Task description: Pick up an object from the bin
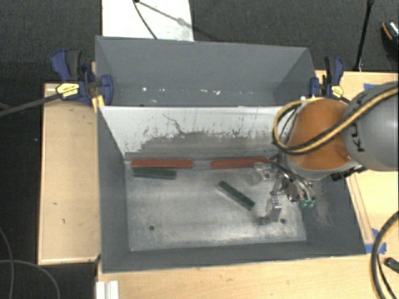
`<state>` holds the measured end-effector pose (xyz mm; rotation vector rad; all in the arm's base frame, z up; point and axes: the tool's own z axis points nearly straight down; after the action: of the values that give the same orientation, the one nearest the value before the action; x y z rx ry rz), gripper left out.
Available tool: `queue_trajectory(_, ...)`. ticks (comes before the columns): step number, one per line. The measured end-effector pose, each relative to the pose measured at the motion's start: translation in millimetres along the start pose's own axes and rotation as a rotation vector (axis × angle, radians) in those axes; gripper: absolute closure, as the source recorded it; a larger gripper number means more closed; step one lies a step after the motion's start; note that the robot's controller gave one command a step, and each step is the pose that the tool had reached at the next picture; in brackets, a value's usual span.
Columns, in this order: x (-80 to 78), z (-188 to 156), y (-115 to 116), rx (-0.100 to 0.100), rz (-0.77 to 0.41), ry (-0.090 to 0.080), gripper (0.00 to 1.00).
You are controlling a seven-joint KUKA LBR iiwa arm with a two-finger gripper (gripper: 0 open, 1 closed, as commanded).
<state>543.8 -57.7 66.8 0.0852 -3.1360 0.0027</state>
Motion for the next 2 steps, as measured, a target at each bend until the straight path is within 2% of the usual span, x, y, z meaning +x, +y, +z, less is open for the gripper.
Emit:
queue_trajectory(1, -24.3, -4.2, 80.5, -0.003, -0.232, -0.011, 0.00)
queue_trajectory(2, -24.0, -4.3, 78.0, -0.002, -0.223, -0.010, 1.00)
